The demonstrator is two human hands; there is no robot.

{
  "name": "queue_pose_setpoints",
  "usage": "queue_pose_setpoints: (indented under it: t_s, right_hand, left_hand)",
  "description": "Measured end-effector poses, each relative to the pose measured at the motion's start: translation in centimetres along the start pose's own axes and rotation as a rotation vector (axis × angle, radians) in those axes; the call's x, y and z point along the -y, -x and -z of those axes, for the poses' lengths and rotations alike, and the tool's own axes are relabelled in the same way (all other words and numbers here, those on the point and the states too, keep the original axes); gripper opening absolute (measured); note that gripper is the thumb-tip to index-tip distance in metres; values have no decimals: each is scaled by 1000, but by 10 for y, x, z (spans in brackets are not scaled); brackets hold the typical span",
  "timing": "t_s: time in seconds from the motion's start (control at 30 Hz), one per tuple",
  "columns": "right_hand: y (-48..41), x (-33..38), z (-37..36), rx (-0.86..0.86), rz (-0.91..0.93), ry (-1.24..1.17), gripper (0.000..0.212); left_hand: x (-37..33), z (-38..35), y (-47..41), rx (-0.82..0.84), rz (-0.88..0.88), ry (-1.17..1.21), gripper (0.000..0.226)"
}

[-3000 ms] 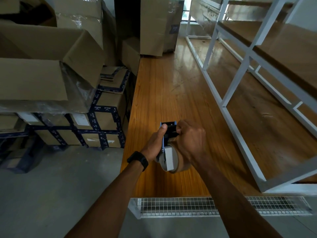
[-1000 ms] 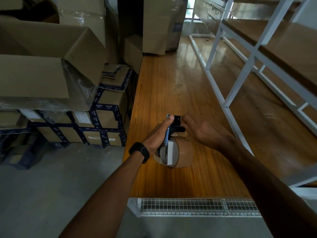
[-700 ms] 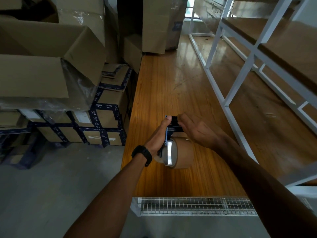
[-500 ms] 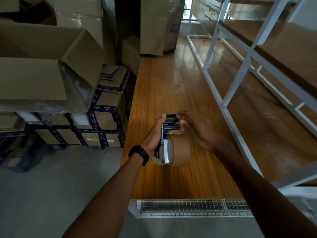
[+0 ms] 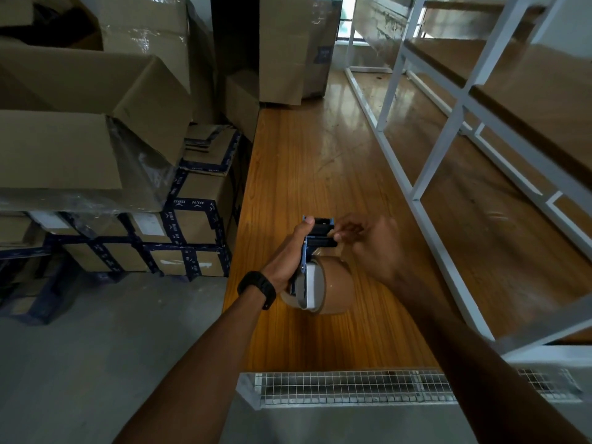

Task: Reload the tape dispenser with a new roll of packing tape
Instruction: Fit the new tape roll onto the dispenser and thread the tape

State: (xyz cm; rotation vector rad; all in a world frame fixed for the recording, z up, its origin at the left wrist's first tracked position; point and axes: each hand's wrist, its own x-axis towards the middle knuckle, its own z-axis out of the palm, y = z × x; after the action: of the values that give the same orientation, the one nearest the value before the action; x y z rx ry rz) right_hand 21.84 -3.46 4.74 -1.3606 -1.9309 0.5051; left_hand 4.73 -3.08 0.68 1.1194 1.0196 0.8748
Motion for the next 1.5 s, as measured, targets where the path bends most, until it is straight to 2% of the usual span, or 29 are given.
queue_pose_setpoints:
  t_s: [0.07, 0.17, 0.27, 0.4, 0.53, 0.67, 0.8, 0.87, 1.03, 1.07, 1.13, 1.23, 1.33, 1.5]
  right_hand:
    - [1, 5, -7, -63, -115, -27, 20]
    - [4, 12, -24, -199, -149, 70, 25]
    - [8, 16, -32, -254, -67, 139, 23]
    - [12, 5, -37, -165, 85, 335, 12]
    - [12, 5, -42, -193, 153, 321, 15]
    - [12, 0, -43, -160, 257, 335, 23]
    - [15, 0, -41, -202, 275, 304, 13]
    - [16, 4, -40, -263, 320, 278, 6]
    - [22, 8, -41, -300, 411, 231, 11]
    - [24, 9, -42, -297, 413, 232, 12]
    - [26, 9, -43, -302, 413, 239, 12]
    - [25, 10, -44, -322, 400, 257, 11]
    - [23, 11, -43, -294, 398, 282, 21]
    - [24, 6, -43, -245, 341, 302, 18]
  left_hand:
    - [-1, -1, 2, 27, 4, -38, 43]
    - [0, -6, 4, 38, 8, -53, 43]
    - [2, -10, 6, 14, -7, -40, 47]
    - [6, -10, 11, 7, -4, -105, 51]
    - [10, -9, 14, -28, -1, -71, 51]
    - [13, -6, 14, -26, -9, -145, 53]
    - [16, -4, 13, -10, -2, -182, 66]
    - [14, -2, 15, -1, -6, -185, 56]
    - [13, 2, 24, -41, -38, -126, 39]
    - [15, 1, 22, -89, -62, -129, 46]
    - [23, 0, 17, -214, -82, -136, 75]
    - [31, -3, 13, -261, -111, -121, 84]
    - [19, -9, 24, -203, -126, -34, 50]
    - [16, -11, 23, -172, -52, -64, 45]
